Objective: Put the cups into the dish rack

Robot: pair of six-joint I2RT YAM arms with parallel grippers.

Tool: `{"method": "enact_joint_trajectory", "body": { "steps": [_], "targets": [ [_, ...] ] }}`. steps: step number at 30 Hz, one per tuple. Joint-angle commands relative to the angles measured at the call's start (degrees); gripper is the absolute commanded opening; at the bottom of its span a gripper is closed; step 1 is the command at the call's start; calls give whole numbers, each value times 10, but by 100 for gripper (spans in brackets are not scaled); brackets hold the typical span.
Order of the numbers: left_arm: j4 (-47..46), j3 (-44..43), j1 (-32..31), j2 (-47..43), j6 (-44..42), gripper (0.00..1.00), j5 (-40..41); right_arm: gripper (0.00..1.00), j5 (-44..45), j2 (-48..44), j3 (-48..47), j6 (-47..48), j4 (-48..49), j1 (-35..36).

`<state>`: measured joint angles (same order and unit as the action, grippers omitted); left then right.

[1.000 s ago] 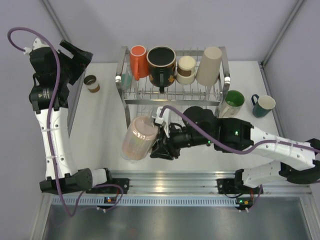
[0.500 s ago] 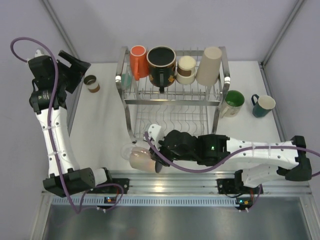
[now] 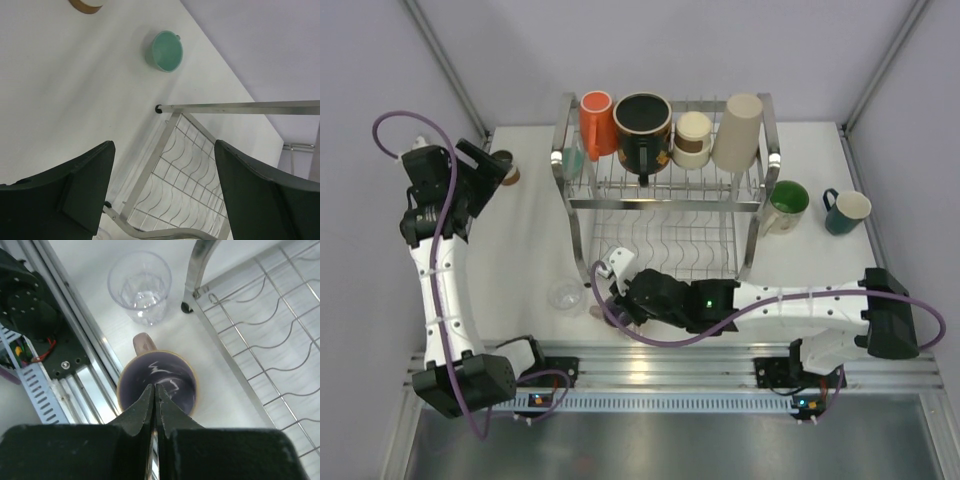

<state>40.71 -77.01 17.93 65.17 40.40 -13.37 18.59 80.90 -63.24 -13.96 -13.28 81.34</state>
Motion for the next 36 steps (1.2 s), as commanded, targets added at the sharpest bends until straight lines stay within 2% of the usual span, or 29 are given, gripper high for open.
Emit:
{"method": "enact_joint_trajectory", "body": {
  "steps": [1,6,11,17,18,24,28,36],
  "targets": [
    [-32,17,3,-15,-35,86,43,0,6,-7,8,-20,51,-4],
    [-27,27,3,-8,-43,85,81,0,-3,-10,-15,-14,18,-5],
    [-32,49,3,-10,-38,85,52,4,-24,5,-8,-12,-3,-12],
    [-48,57,3,-21,-49,85,-2,30,-70,12,-7,-20,-24,-12],
    [-62,60,3,-28,-47,85,-15,38,-72,14,-14,-21,-34,-13],
    [-82,76,3,-36,-48,85,-82,53,-97,46,-42,-31,-94,-13],
    [-85,78,3,-42,-50,85,-105,56,-115,50,-43,-33,-111,-13],
    [-85,73,3,-45,-60,85,-117,55,-113,81,-26,-35,-105,-12]
  ]
}}
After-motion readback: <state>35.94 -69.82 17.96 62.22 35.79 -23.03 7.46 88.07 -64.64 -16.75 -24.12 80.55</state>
